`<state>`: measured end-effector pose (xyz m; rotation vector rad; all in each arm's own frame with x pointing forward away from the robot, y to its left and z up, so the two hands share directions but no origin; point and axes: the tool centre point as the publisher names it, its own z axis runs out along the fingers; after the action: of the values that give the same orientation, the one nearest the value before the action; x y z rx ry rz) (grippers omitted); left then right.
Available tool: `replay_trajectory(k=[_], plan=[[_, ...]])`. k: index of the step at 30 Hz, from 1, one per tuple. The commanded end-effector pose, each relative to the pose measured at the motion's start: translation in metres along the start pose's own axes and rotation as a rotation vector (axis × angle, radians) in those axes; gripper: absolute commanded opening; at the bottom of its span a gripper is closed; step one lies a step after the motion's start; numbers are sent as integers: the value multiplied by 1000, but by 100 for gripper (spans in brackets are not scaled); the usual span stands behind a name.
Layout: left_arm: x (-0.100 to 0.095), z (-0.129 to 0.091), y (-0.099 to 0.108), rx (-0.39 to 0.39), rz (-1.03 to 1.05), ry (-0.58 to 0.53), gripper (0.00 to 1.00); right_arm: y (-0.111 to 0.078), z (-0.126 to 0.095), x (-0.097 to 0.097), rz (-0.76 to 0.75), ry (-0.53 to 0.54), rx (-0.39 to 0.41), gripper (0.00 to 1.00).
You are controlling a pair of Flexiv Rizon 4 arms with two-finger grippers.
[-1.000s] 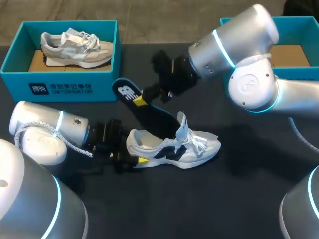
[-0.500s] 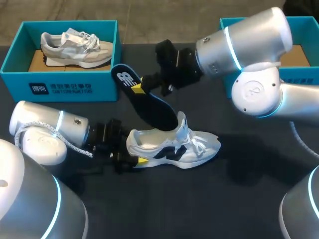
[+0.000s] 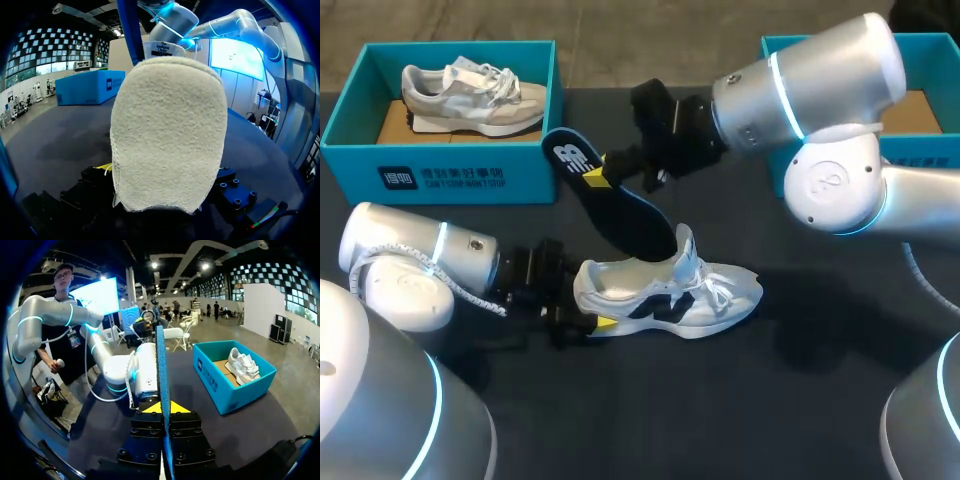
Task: Take the shoe out of the shoebox, open the shoe tongue, remove and reinsert the insole, then place the shoe into the shoebox
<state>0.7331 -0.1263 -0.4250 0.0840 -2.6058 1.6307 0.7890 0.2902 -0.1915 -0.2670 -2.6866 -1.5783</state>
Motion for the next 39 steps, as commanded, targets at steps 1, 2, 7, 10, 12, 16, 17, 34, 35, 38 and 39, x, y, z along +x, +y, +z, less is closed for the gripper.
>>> replay_trajectory(k=[1, 2, 7, 10, 12, 16, 17, 34, 35, 38, 39], plan=[[-2, 2, 4, -5, -1, 1, 0, 6, -7, -3, 35, -12, -57, 0], [-2, 2, 4, -5, -1, 1, 0, 10, -10, -4, 35, -19, -65, 0], [-2, 2, 4, -5, -1, 1, 0, 30, -28, -12, 91, 0, -102, 0], [-2, 2, 4, -5, -1, 1, 0, 44, -42, -15, 130, 9, -115, 0], [-2, 2, 4, -5, -1, 1, 0, 52, -51, -16, 187, 21, -143, 0], [-2, 2, 4, -5, -1, 1, 0, 73, -70, -16, 217, 11, -169, 0], [-2, 2, 4, -5, -1, 1, 0, 78, -74, -16, 228, 7, -171, 0], [-2, 2, 4, -5, -1, 1, 0, 159, -121, 11, 459, 120, -312, 0], [-2, 2, 4, -5, -1, 1, 0, 162, -122, 12, 465, 124, -316, 0], [-2, 2, 4, -5, -1, 1, 0, 167, -126, 17, 481, 131, -298, 0], [-2, 2, 4, -5, -1, 1, 0, 167, -127, 19, 485, 136, -286, 0]])
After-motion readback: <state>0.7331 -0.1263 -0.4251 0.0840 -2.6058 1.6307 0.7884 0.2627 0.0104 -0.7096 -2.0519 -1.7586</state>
